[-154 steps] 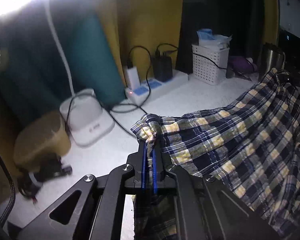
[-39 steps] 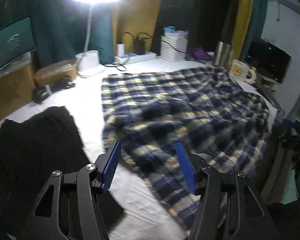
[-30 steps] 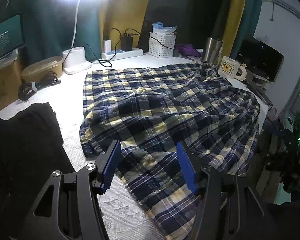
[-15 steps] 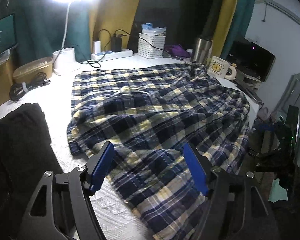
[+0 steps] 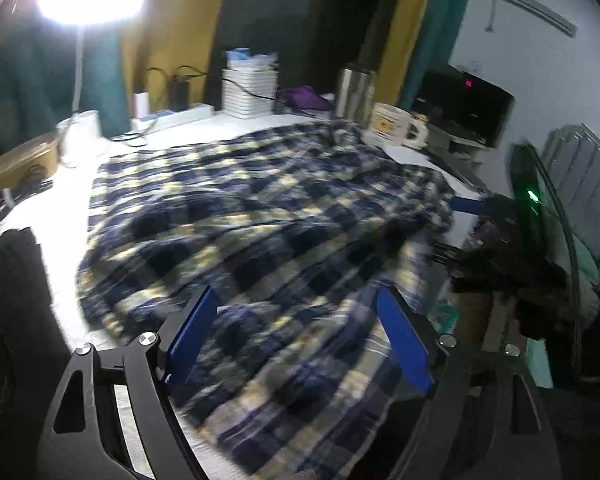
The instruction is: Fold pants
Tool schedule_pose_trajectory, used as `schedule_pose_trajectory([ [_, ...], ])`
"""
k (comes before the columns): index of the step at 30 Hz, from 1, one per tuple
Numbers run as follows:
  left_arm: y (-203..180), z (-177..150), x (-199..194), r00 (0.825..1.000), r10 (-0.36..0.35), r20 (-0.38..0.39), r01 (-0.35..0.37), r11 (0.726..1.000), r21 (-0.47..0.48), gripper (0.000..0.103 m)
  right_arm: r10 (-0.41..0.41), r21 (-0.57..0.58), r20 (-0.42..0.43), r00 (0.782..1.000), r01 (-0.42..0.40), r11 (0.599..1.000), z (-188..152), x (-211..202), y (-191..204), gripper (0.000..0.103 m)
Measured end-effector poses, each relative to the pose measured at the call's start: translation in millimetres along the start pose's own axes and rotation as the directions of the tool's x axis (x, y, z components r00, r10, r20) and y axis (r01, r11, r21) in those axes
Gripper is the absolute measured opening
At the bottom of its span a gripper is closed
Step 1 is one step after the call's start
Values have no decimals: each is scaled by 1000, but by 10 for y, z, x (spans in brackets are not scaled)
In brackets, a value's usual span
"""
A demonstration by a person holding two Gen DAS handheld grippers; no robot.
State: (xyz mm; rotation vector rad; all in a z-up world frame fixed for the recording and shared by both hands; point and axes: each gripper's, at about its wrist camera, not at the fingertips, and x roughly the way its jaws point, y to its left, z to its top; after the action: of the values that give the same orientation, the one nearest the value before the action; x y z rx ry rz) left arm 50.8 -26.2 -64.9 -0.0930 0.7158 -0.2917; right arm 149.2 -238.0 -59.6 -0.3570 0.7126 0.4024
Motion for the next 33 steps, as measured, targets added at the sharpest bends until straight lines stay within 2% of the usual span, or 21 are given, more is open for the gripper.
schedule_pose_trajectory([
  [6, -318, -24, 198, 996, -80, -49, 83, 994, 71, 85, 94, 98, -17, 995, -92, 991, 144, 214, -137, 99],
  [9, -517, -56, 345, 992, -90, -89, 101, 986, 129, 85, 133, 133, -27, 991, -128, 983, 195, 307, -190, 99],
  [11, -624, -66, 445, 992, -67, -111, 85, 983, 163, 85, 148, 145, -22, 989, -143, 979, 228, 342, -220, 99],
  [13, -683, -74, 551, 990, -10, -142, 38, 980, 197, 85, 171, 162, -21, 985, -166, 973, 257, 380, -266, 99],
  [17, -604, -142, 764, 966, 106, -235, -53, 973, 224, 86, 243, 223, -14, 970, -234, 946, 336, 474, -388, 99],
  [19, -566, -166, 731, 969, 101, -225, -48, 972, 231, 85, 279, 249, -3, 960, -270, 930, 381, 503, -427, 99],
  [20, -547, -180, 681, 969, 114, -221, -57, 967, 248, 80, 278, 248, 1, 961, -269, 931, 403, 515, -433, 99],
  [21, -533, -195, 652, 969, 119, -218, -61, 965, 255, 65, 277, 246, 1, 961, -269, 931, 419, 520, -431, 99],
  [22, -502, -207, 607, 968, 125, -218, -66, 964, 258, 57, 276, 242, 2, 961, -269, 932, 430, 532, -431, 99],
  [23, -453, -213, 554, 965, 140, -220, -82, 963, 256, 41, 280, 241, 3, 960, -273, 931, 431, 540, -431, 99],
  [24, -411, -215, 517, 963, 159, -219, -100, 961, 257, 28, 282, 240, 3, 959, -274, 931, 428, 545, -432, 99],
  [28, -194, -138, 254, 967, 195, -164, -158, 964, 213, 26, 284, 238, 14, 959, -279, 930, 364, 518, -424, 99],
  [31, 2, -36, 52, 980, 163, -116, -148, 981, 129, 26, 275, 231, 26, 961, -274, 934, 287, 472, -424, 99],
  [33, 71, -8, 37, 977, 188, -102, -177, 978, 112, 26, 263, 220, 33, 964, -263, 939, 249, 436, -409, 99],
])
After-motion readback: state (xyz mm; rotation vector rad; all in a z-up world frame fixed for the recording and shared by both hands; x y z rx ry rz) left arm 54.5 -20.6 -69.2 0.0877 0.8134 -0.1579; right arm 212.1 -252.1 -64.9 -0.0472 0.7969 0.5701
